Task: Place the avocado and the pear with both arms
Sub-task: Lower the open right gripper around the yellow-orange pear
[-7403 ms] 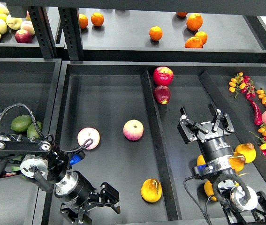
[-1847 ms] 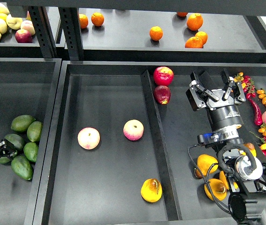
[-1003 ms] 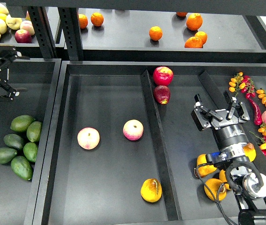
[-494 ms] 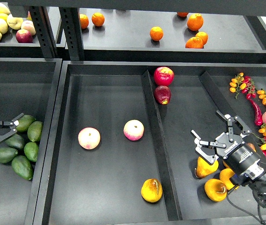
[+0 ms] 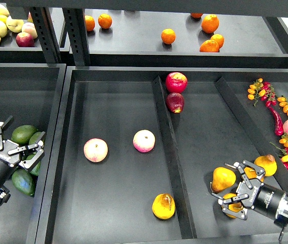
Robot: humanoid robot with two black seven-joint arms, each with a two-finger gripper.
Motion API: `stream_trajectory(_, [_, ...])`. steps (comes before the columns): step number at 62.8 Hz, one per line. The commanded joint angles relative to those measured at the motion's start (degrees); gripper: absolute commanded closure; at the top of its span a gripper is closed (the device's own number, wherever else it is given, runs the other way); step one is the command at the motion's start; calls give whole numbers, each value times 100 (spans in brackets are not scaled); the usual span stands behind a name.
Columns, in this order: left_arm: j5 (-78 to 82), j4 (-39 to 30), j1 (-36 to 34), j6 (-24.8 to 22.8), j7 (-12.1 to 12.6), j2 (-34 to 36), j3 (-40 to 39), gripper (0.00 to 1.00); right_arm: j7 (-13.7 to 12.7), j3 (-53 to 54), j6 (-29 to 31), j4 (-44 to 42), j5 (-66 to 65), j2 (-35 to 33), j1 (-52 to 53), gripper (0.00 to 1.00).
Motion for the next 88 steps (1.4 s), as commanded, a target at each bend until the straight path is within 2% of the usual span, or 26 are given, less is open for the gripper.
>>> stream_trajectory(1, [3,-7,168,2,-1,-198,-15,1,0,-529,-1,-161,-85,-4,312,0])
stream_trajectory(15, [21,-69,353,2,-1,-374,-15,1,0,-1197,-1,-310,-349,198,760,0])
stream_trajectory(28, [293,-130,362,2,-1,-374,47,1,0,-1751,-1,-591,-551,725,1059,0])
stream_trajectory(51, [302,-139,371,2,-1,-374,100,1,0,-1909,-1,-1549,-612,1727,1296,0])
stream_trajectory(88, [372,-130,406,2,-1,-374,205,1,0,-1795,-1,-2270,-674,2439,1349,1])
